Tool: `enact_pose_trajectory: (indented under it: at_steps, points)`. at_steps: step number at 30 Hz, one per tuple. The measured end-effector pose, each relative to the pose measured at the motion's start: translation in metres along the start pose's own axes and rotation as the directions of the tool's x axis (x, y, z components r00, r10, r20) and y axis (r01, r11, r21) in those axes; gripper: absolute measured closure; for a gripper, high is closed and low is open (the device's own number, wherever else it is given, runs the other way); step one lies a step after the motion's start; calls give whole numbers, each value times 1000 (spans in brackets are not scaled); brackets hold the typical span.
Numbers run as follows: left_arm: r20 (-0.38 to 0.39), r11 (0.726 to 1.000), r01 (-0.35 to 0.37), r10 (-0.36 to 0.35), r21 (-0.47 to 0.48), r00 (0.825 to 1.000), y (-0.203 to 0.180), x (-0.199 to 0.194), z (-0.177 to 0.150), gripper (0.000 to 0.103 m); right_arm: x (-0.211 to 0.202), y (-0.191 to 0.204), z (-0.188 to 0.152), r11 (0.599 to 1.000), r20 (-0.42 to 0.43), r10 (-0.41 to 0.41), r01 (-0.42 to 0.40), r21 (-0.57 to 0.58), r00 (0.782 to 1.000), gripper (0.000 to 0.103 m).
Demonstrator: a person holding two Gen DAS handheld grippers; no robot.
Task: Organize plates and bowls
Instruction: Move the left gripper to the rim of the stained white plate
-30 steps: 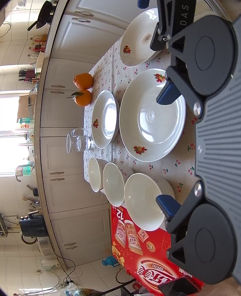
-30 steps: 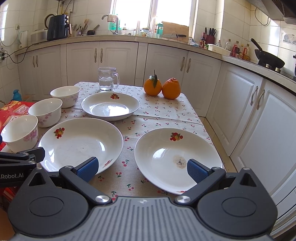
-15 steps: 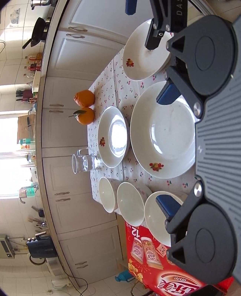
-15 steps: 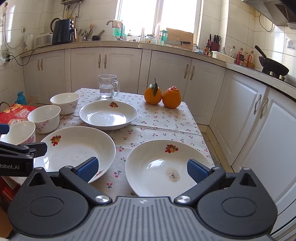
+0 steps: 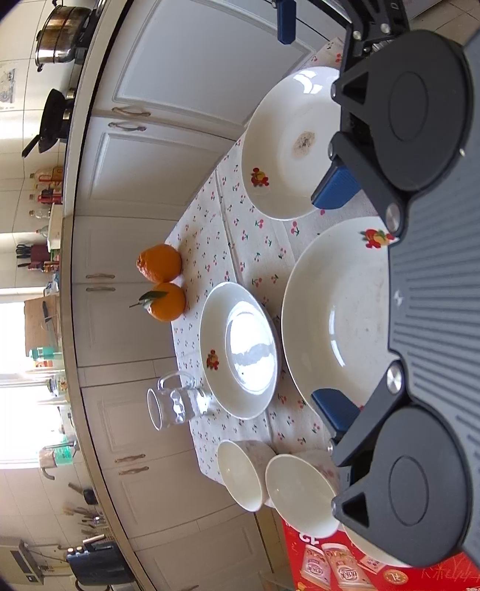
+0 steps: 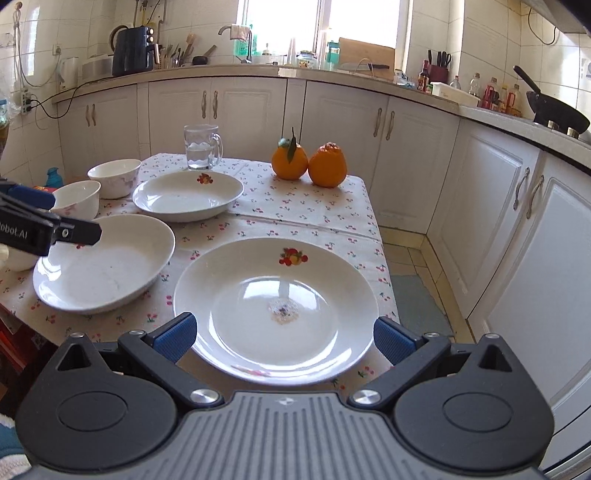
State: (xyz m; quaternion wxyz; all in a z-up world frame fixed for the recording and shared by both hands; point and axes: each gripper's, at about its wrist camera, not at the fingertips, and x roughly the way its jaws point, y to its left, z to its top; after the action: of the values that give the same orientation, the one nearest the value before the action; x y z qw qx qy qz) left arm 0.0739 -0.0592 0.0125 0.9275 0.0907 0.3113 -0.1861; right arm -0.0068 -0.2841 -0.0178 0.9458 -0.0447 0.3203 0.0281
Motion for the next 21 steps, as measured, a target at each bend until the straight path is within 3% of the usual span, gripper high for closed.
enact_pose_trajectory:
  at_steps: [9, 15, 21]
  points:
    - [-113, 987, 114, -102, 113, 988, -34, 49, 25, 1, 29, -26, -25, 993, -87, 119, -116, 37, 989, 0]
    - [-186, 960, 221, -188, 172, 964, -55, 83, 40, 1, 47, -32, -27, 987, -112, 161, -162, 3, 981, 0]
    - [-274, 934, 309, -255, 177, 927, -66, 115, 49, 1, 57, -35, -28, 981, -114, 186, -191, -36, 976, 0]
